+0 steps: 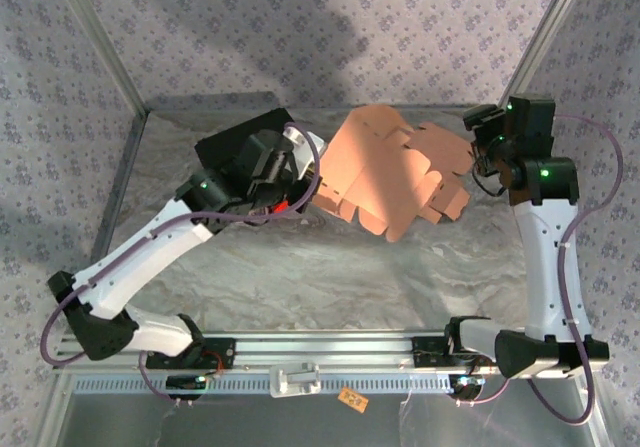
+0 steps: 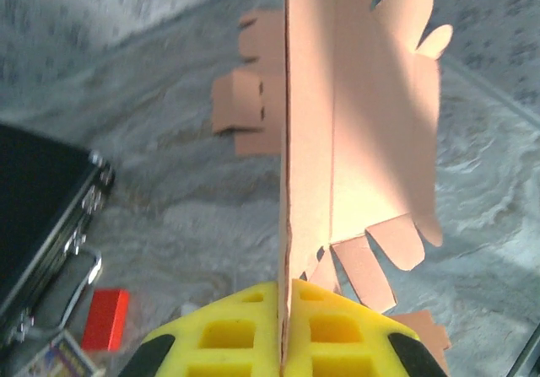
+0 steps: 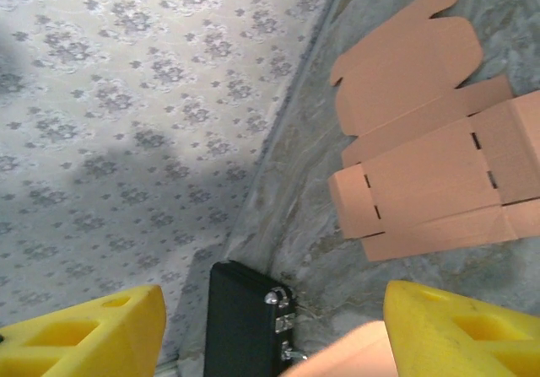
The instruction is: Fold the paper box
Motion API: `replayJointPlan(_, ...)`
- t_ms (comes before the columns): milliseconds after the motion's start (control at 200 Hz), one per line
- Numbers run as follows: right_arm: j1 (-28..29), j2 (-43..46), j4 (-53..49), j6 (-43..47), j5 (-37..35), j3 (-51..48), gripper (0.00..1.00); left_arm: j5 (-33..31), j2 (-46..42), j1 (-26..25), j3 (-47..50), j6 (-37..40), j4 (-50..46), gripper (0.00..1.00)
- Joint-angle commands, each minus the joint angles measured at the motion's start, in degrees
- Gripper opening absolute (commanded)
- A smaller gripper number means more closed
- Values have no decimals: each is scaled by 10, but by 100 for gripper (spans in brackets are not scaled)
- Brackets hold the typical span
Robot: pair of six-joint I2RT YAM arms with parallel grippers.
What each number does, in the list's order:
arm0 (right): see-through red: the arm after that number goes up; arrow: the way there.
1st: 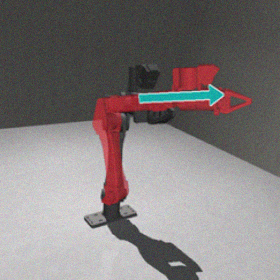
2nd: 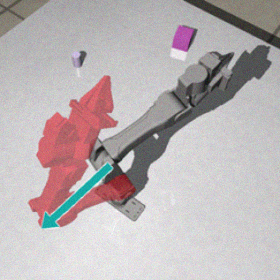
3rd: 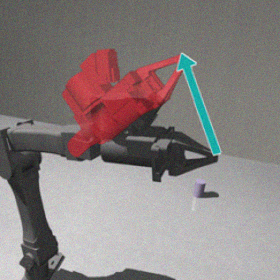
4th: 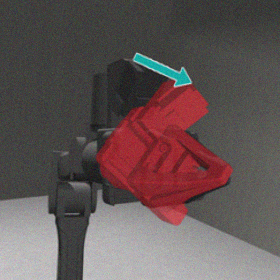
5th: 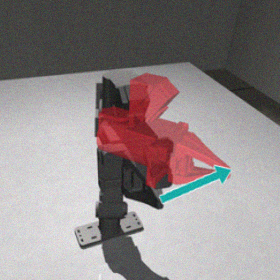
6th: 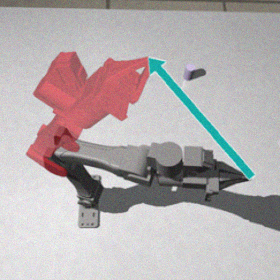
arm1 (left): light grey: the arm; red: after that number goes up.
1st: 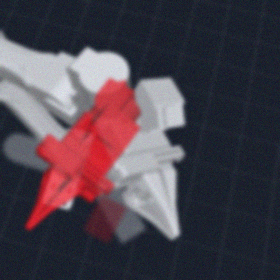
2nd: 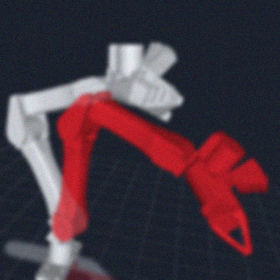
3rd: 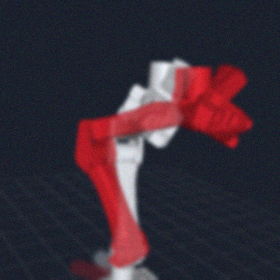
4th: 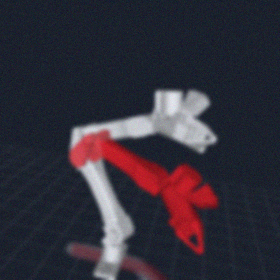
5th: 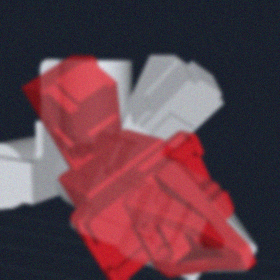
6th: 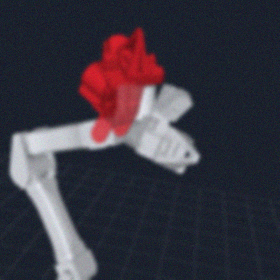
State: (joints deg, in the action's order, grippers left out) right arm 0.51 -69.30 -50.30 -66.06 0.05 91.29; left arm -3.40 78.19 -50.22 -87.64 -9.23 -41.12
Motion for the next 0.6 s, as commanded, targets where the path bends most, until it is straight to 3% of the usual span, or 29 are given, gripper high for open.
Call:
replayJointPlan(0,17,1,-43,17,-26,8,70,30,48,3,-4,13,-66,0)
replayJointPlan(90,43,-1,-51,8,-18,-13,69,-5,85,3,4,46,-70,0)
replayJointPlan(350,220,-18,55,-124,13,-140,67,-45,145,3,6,109,-66,0)
replayJointPlan(595,271,-111,122,-164,81,-118,68,-60,160,-1,4,119,-56,0)
